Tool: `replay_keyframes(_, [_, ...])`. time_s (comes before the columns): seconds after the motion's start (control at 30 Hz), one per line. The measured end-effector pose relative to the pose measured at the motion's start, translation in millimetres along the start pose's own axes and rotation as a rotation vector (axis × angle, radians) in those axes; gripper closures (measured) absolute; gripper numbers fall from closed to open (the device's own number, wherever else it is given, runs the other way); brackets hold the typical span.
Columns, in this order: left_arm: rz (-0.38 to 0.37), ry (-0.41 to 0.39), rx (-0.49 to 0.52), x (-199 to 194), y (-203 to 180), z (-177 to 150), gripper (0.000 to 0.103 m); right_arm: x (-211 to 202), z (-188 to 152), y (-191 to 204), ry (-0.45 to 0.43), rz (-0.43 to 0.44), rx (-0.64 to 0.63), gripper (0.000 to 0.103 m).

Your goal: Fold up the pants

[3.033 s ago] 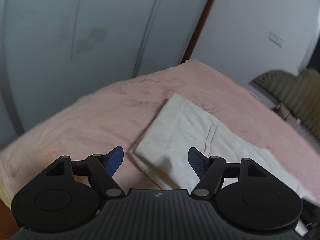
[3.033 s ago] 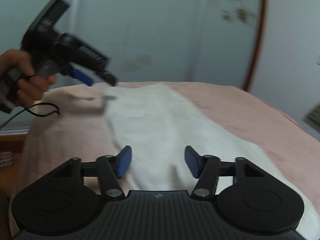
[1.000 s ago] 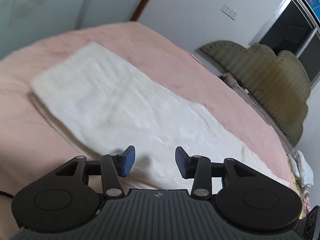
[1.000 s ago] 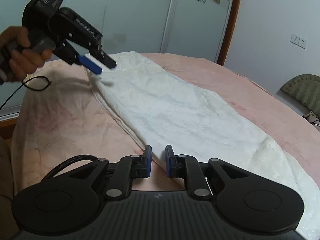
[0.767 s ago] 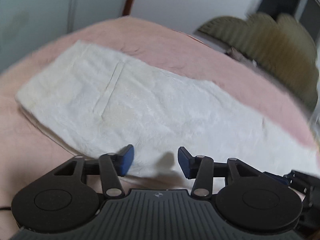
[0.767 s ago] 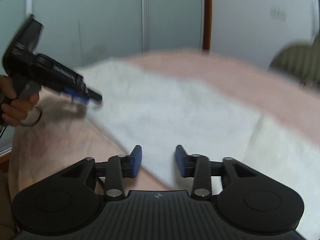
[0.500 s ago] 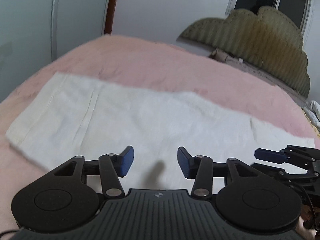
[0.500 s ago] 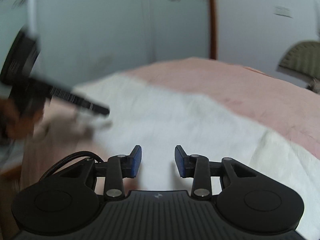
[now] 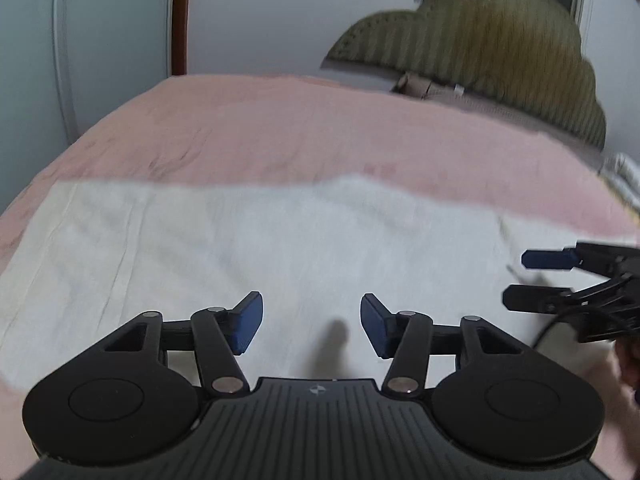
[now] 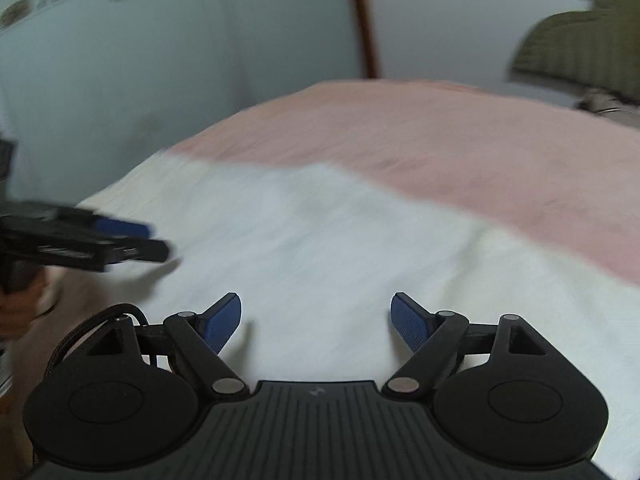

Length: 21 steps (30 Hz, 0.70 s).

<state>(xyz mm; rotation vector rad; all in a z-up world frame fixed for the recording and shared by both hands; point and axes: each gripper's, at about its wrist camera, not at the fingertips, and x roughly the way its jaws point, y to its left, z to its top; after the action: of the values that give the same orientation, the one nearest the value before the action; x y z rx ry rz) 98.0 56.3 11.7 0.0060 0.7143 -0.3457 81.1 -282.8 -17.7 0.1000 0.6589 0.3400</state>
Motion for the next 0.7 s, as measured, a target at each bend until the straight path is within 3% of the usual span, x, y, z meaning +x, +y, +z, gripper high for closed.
replay_keyframes(0.13, [-0.008,-0.054,0.043,41,-16,35,0.013,16,15,-35,0.019,-0.061,0.064,0.018])
replay_keyframes(0.17, [0.004,-0.036,0.071,55,-21,38,0.013,22,15,-44,0.055,-0.071,0.079,0.014])
replay_keyframes(0.27, [0.064,0.106,0.15,91,-33,25,0.024,20,2,-49,0.103,-0.137,0.022,0.014])
replay_keyframes(0.37, [0.041,0.068,0.16,77,-40,13,0.024,-8,-14,-50,0.065,-0.217,-0.001,0.014])
replay_keyframes(0.47, [-0.041,0.048,0.088,70,-50,21,0.022,-32,-28,-73,0.009,-0.264,0.091,0.01])
replay_keyframes(0.57, [-0.033,0.06,0.168,79,-77,21,0.022,-45,-44,-111,0.01,-0.324,0.166,0.01])
replay_keyframes(0.6, [-0.021,0.054,0.201,80,-85,18,0.022,-53,-49,-119,0.01,-0.36,0.171,0.01])
replay_keyframes(0.7, [-0.056,0.023,0.236,77,-104,11,0.022,-80,-58,-150,0.046,-0.58,0.181,0.008])
